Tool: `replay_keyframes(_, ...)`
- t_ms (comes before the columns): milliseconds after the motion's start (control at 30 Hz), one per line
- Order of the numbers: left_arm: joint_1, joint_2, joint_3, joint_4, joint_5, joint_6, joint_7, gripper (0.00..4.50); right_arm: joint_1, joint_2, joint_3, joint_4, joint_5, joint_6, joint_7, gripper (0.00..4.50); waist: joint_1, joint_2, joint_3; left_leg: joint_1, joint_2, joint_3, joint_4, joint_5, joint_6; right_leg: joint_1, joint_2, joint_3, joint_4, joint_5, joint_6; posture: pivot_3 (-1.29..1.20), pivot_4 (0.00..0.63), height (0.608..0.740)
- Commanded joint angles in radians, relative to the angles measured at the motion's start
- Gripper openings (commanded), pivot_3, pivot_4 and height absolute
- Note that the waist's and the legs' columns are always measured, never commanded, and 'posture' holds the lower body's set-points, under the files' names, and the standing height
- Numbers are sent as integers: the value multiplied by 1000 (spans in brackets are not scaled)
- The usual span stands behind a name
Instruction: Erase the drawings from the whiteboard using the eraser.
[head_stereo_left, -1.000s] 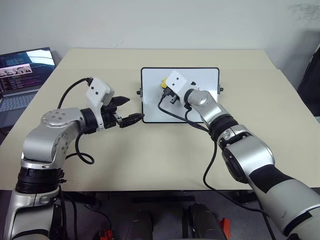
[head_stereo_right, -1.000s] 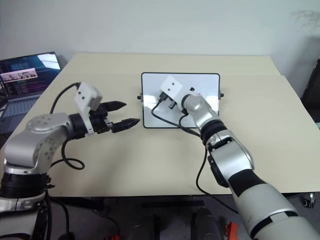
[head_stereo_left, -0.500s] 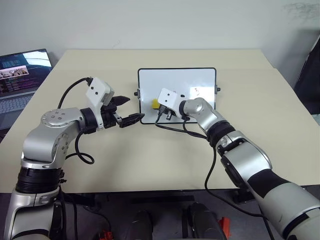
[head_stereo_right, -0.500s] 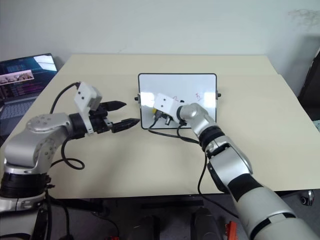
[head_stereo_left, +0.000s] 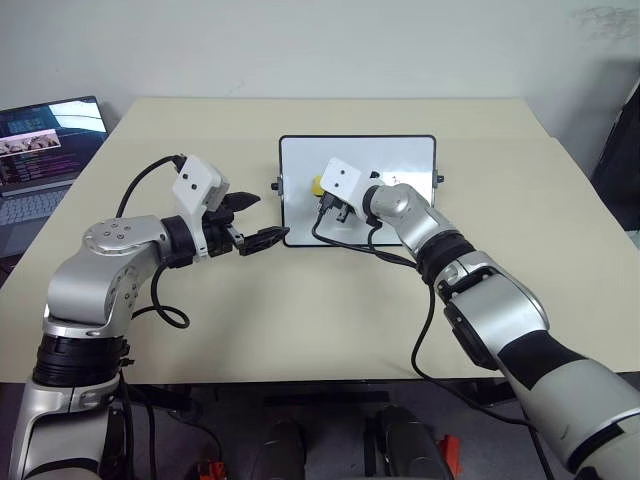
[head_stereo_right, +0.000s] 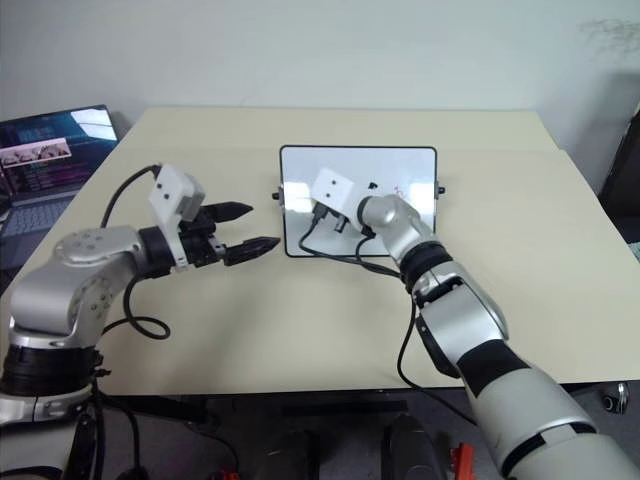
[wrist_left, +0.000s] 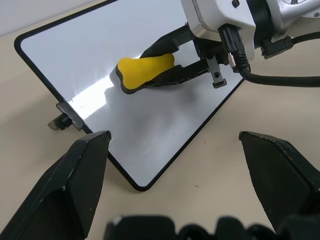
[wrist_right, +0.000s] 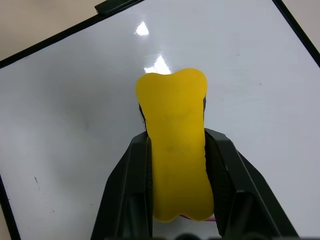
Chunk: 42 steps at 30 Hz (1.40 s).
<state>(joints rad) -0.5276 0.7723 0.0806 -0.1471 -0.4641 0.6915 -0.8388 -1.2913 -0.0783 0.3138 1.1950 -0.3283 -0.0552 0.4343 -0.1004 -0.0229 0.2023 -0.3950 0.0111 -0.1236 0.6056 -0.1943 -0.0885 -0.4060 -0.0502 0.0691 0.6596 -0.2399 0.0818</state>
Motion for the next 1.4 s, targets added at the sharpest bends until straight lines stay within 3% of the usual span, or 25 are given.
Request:
replay_keyframes(33, -21, 0, 10, -4, 5, -18, -1, 4500, -16, -36, -11, 19, -12, 23, -33, 1090, 2, 0, 0, 0, 0, 0, 0, 0, 0, 0, 0, 0, 0, 0, 0, 0, 150, 740)
replay_keyframes(233, -20, -4, 8, -4, 7, -20, -5, 4500, -11, -37, -2, 10, -21, 23, -20, 1090, 3, 0, 0, 0, 0, 0, 0, 0, 0, 0, 0, 0, 0, 0, 0, 0, 150, 740)
replay_keyframes(700, -16, -10, 8, -6, 6, -19, -8, 4500, 85, -45, 30, -67, -10, 29, 171, 1087, 3, 0, 0, 0, 0, 0, 0, 0, 0, 0, 0, 0, 0, 0, 0, 0, 150, 740)
replay_keyframes(833, -15, -4, 13, -7, 4, -15, -10, 4500, 97, -71, -48, -235, 98, 36, 284, 1087, 4, 0, 1, -1, 0, 0, -1, 0, 0, 0, 0, 0, -1, 0, 0, 0, 150, 740)
replay_keyframes(1000, -8, 5, 20, -10, 2, -15, -14, 4500, 165, -125, -147, -576, 237, 186, 372, 1086, 9, 0, 3, -7, 0, 0, -2, 0, 0, -6, 0, 0, -2, 0, 0, 0, 150, 740)
replay_keyframes(1167, -7, 5, 26, -15, -4, -12, -14, 4500, 303, -341, -179, -924, 248, 387, 446, 1086, 25, 0, 2, -7, 0, -1, -8, -1, -1, -7, -1, -3, -4, -1, -2, 0, 150, 740)
replay_keyframes(1400, -22, 17, 21, -9, -2, -12, -38, 4500, 417, -580, -228, -970, 233, 385, 454, 1086, 23, -1, 3, -7, 0, 2, -12, -1, -2, -6, -2, -2, -12, -1, -3, 0, 150, 740)
